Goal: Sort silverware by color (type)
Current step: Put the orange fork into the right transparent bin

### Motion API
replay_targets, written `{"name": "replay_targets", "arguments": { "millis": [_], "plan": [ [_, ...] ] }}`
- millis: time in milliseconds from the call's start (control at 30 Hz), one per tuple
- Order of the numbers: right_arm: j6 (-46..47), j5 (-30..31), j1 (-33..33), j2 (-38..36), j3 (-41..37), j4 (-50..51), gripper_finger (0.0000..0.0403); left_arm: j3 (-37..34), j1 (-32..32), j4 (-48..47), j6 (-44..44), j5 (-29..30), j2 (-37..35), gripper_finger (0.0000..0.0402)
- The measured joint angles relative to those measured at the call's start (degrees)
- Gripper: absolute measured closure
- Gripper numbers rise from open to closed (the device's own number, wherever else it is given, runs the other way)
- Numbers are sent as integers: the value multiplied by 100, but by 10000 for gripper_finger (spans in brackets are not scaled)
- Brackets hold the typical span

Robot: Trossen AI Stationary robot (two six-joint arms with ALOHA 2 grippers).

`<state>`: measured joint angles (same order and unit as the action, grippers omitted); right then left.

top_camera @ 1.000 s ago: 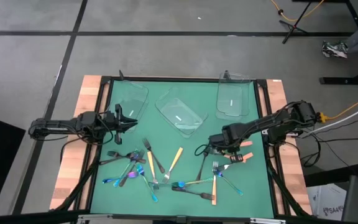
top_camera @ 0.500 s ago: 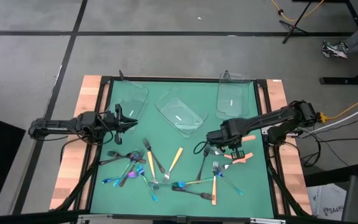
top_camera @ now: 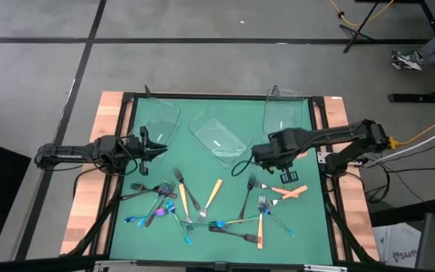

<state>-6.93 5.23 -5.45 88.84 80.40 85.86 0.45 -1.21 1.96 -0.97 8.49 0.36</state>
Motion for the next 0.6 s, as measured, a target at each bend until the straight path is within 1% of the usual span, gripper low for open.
{"name": "replay_targets", "arguments": {
  "millis": [167, 333, 600],
  "plan": [
    [-41, 239, 595, -485, 2, -27, 360, 0, 0, 0, 0, 0, 1, 356],
    [-180, 326, 1445, -897, 2, -246, 360, 0, 0, 0, 0, -2, 0, 356],
    [-239, 272, 2986, -1069, 2, -735, 360, 0, 0, 0, -1, 0, 1, 356]
  ]
}}
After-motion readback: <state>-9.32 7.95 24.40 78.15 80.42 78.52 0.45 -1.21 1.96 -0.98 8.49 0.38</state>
